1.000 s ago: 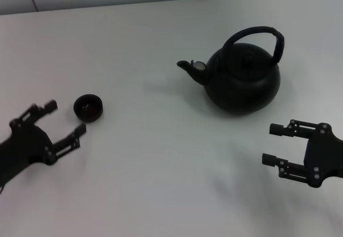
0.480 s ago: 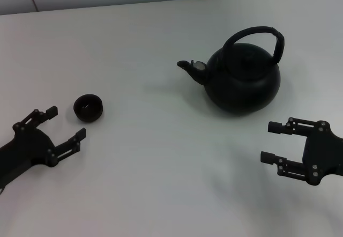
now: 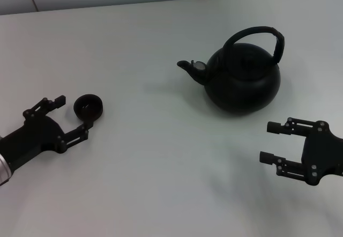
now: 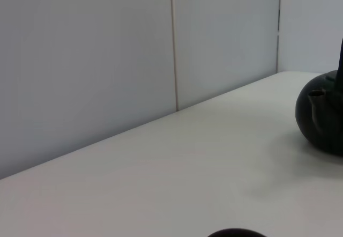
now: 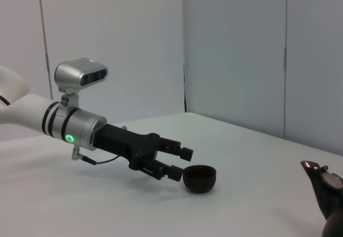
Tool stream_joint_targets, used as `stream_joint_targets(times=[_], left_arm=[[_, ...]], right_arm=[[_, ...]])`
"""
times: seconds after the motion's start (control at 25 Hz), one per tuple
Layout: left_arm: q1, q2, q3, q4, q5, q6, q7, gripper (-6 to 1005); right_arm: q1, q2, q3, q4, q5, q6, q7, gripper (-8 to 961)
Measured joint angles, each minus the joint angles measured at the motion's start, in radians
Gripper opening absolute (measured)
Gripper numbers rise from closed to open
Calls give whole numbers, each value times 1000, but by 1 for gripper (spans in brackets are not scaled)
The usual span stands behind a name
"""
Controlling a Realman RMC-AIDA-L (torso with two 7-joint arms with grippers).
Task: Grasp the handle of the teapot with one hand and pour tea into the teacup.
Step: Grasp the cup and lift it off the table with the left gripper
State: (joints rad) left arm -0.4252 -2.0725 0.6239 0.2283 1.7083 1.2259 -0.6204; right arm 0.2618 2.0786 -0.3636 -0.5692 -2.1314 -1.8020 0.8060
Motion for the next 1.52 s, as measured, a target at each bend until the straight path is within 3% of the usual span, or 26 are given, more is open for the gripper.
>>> stream_joint_targets(times=[0.68,1.28,1.52], left_arm=[[-82,-4,19,-46,6,-103,2,860],[-89,-5,29,-49,3,-124,2,860],[-89,-4,29,-49,0,-118,0,694]], right_arm=[[0,0,0,0,19,-1,1,626],[-1,-2,0,0,22,0,3,626],[-2,-2,0,0,22,0,3,627]])
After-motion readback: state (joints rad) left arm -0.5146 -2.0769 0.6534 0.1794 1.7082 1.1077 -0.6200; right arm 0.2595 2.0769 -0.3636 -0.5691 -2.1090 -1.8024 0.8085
